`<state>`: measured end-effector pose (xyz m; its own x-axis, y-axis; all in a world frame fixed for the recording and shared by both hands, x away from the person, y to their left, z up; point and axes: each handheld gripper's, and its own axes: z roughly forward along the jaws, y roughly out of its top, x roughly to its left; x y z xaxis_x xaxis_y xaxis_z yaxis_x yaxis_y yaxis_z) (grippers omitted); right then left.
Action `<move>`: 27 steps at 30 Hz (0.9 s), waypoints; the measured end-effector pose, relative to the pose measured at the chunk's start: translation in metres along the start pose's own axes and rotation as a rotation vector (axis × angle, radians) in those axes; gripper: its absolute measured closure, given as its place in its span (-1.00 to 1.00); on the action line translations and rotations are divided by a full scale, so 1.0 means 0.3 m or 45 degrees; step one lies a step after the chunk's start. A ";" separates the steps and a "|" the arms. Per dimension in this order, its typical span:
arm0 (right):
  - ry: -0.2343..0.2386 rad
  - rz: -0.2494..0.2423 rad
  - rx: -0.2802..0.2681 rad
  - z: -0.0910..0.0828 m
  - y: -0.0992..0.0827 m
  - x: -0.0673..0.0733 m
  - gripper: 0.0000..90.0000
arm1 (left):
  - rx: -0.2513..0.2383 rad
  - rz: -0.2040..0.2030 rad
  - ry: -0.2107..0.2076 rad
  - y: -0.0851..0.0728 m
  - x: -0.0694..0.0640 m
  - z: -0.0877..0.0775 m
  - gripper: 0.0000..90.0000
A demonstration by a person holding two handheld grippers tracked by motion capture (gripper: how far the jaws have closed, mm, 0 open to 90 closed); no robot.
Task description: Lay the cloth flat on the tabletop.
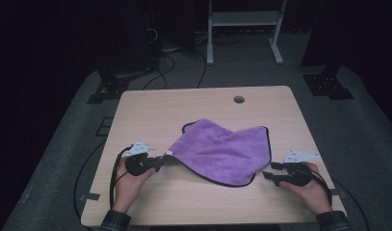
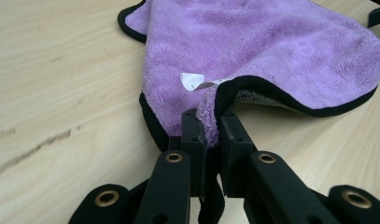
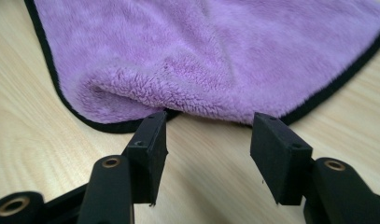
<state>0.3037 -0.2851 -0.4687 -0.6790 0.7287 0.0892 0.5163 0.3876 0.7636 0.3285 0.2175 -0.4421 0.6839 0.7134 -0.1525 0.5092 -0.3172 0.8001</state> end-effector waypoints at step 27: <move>0.118 -0.103 -0.156 0.258 0.347 0.020 0.97 | 0.050 0.011 -0.032 -0.017 0.009 0.024 0.82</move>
<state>0.3938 -0.1967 -0.4382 -0.7637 0.6407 0.0788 0.3948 0.3671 0.8422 0.3315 0.2167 -0.4507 0.7013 0.6945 -0.1607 0.5228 -0.3478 0.7783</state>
